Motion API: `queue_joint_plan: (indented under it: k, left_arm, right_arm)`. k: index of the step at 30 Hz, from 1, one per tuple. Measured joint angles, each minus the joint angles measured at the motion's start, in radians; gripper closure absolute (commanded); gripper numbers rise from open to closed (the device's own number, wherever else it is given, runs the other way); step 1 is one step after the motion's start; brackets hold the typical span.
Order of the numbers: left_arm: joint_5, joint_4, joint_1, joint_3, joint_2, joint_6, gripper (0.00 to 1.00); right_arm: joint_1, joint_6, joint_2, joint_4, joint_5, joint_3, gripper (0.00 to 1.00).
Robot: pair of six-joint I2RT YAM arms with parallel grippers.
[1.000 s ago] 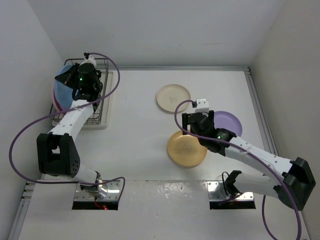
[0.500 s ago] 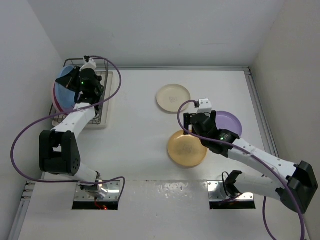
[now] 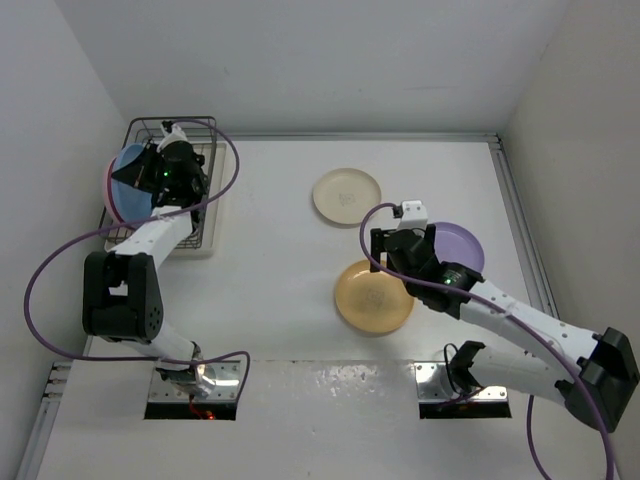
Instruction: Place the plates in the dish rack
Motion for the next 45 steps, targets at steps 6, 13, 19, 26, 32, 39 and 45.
queue_joint_plan:
  k: [6, 13, 19, 26, 32, 39, 45]
  left_arm:
    - [-0.010, -0.086, 0.001, 0.054, 0.001, -0.063, 1.00]
    - [-0.005, 0.010, 0.024, -0.060, -0.053, -0.091, 1.00]
    - [-0.006, 0.247, 0.027, -0.142, -0.045, -0.007, 1.00]
    - [-0.023, 0.178, 0.025, -0.102, -0.012, -0.101, 1.00]
    - [-0.014, -0.127, 0.025, 0.006, -0.013, -0.349, 1.00]
    - [0.029, -0.289, 0.027, 0.000, 0.046, -0.460, 0.85]
    - [0.070, -0.417, 0.035, 0.045, 0.049, -0.525, 0.14]
  right_arm:
    - [0.000, 0.011, 0.000, -0.003, 0.000, -0.004, 0.13]
    - [0.000, 0.019, -0.008, 0.002, 0.009, -0.014, 0.13]
    - [0.000, 0.029, -0.042, 0.000, 0.028, -0.051, 0.13]
    - [0.000, 0.040, -0.065, 0.000, 0.044, -0.053, 0.13]
    - [0.000, 0.040, -0.068, -0.002, 0.055, -0.054, 0.13]
    - [0.000, 0.040, -0.068, -0.003, 0.068, -0.054, 0.13]
    - [0.000, 0.040, -0.069, -0.002, 0.071, -0.056, 0.13]
